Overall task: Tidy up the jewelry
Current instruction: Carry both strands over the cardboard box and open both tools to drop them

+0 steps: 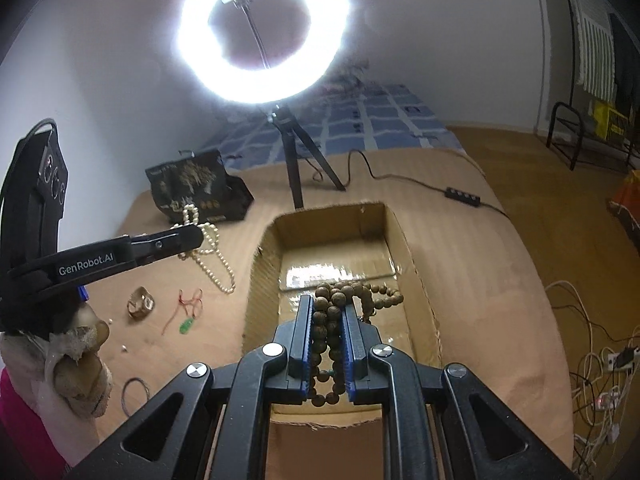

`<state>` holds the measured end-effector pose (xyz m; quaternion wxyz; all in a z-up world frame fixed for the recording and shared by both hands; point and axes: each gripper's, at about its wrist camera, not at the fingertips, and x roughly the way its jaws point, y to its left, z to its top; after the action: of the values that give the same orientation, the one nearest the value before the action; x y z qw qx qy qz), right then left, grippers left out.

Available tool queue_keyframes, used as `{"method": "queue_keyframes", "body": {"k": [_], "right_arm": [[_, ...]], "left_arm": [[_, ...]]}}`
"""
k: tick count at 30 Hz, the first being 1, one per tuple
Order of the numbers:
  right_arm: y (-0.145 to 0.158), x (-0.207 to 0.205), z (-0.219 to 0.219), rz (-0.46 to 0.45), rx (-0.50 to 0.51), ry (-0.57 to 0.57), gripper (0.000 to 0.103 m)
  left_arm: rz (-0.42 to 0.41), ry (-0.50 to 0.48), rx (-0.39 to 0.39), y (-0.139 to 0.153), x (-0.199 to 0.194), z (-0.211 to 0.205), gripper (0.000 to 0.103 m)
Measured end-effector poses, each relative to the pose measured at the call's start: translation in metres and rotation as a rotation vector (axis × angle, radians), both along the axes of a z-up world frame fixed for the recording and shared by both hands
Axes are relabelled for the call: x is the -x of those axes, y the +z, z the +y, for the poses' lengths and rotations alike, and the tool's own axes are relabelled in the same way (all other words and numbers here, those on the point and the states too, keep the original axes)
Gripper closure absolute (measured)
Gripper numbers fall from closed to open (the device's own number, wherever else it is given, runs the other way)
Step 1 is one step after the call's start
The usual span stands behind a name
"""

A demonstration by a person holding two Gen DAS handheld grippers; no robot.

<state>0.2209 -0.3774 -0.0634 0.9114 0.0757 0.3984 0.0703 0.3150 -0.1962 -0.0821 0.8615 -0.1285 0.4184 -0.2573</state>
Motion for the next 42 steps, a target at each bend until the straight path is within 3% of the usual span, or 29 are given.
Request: {"method": "queue_keyframes", "body": {"k": [12,13,14,16,20,28,34,42], "right_arm": [[-0.007,0.001,-0.005,0.040,0.040,-0.017,0.089],[-0.006,0.001,-0.005,0.037,0.043,-0.018,0.083],[-0.006,0.002,-0.005,0.035,0.046,-0.021,0.072],[-0.004,0.003,-0.005,0.028,0.055,-0.030,0.058],[-0.001,0.005,-0.002,0.010,0.076,-0.039,0.035],[0.008,0.009,0.006,-0.025,0.097,-0.044,0.019],[0.017,0.012,0.015,-0.066,0.092,-0.053,0.011],[0.031,0.013,0.035,-0.136,0.036,-0.044,0.010]], "left_arm": [[0.046,-0.023,-0.045,-0.024,-0.009,-0.025,0.096],[0.048,-0.020,-0.047,-0.024,-0.009,-0.025,0.083],[0.052,-0.013,-0.051,-0.024,-0.010,-0.024,0.062],[0.040,0.002,-0.041,-0.021,-0.009,-0.020,0.053],[0.021,0.016,-0.055,-0.016,-0.007,-0.013,0.053],[-0.016,0.032,-0.093,-0.003,0.006,0.004,0.053],[-0.072,0.059,-0.135,0.014,0.021,0.029,0.053],[-0.128,0.127,-0.194,0.040,0.046,0.091,0.049]]}}
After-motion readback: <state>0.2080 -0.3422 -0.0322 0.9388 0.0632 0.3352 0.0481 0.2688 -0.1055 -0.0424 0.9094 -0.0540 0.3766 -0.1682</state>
